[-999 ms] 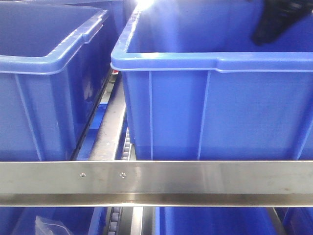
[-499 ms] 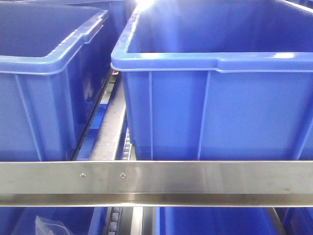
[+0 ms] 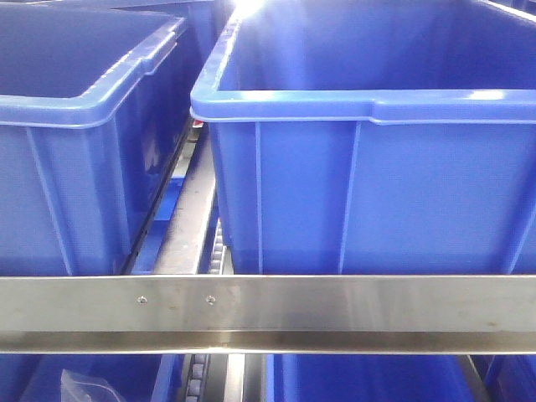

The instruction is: Place yellow foam block on left shelf second layer

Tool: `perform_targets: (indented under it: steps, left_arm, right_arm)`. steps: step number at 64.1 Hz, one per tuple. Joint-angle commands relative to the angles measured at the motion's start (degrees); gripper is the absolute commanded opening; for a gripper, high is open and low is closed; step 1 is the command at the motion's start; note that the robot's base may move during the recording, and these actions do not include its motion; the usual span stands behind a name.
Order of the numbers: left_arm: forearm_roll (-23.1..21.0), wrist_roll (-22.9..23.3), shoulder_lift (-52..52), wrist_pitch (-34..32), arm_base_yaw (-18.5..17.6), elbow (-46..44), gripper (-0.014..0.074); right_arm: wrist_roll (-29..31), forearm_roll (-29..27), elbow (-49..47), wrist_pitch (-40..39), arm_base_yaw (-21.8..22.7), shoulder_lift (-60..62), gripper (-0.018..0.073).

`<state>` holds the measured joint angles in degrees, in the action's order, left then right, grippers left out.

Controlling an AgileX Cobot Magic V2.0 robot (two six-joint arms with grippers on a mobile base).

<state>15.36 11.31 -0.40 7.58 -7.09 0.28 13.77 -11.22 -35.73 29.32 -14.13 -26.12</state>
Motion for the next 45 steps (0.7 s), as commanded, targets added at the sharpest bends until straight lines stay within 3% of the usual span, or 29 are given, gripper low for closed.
perform_targets:
  steps: [1,14,32,45]
  left_arm:
    - [-0.16,0.22,-0.73,-4.91,-0.43,1.58,0.0136]
    - [-0.16,0.22,-0.73,-4.91,-0.43,1.58,0.0136]
    - [-0.16,0.22,-0.73,-4.91,-0.43,1.58,0.0136]
    - [-0.16,0.22,-0.73,-4.91,-0.43,1.58,0.0136]
  right_arm:
    - [0.18,-0.50,-1.43,-5.89,0.15,-0.19,0.0064]
    - [0.18,-0.50,-0.41,-10.91,0.76,0.14,0.0064]
    - [-1.55,-0.50,14.75,-22.08,15.83,11.58,0.0064]
    - [-4.48,3.43,28.87,-27.47,19.40,22.90,0.0064]
